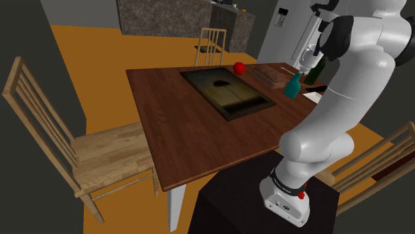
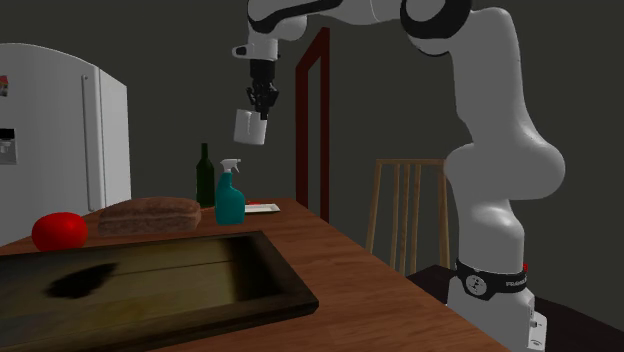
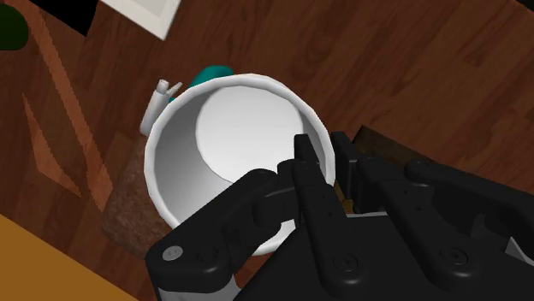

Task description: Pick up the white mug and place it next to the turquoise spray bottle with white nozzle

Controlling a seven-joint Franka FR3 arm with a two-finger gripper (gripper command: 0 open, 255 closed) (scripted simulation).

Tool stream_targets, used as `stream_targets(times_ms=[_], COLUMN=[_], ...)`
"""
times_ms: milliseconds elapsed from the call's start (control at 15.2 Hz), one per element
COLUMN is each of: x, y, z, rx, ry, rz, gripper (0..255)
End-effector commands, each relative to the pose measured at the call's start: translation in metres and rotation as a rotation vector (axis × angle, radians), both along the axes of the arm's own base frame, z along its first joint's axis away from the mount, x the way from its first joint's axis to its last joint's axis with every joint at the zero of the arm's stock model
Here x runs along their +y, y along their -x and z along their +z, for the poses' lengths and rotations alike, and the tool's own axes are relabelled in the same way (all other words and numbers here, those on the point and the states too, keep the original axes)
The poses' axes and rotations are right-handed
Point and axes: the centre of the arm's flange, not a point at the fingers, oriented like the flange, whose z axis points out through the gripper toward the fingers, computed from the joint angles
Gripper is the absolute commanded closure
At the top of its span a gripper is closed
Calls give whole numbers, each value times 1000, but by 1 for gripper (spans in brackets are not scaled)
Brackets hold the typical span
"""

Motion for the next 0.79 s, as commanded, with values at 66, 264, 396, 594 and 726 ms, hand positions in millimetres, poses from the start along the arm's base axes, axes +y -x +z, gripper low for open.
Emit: stream_targets(times_ms=[66, 264, 396, 594, 726], x=[-29, -40, -40, -40, -40], y=[28, 38, 38, 38, 38], z=[2, -9, -19, -35, -46], rx=[0, 0, 0, 0, 0], ry=[1, 1, 1, 1, 1], rz=[2, 2, 2, 2, 2], gripper=[255, 255, 255, 255, 255])
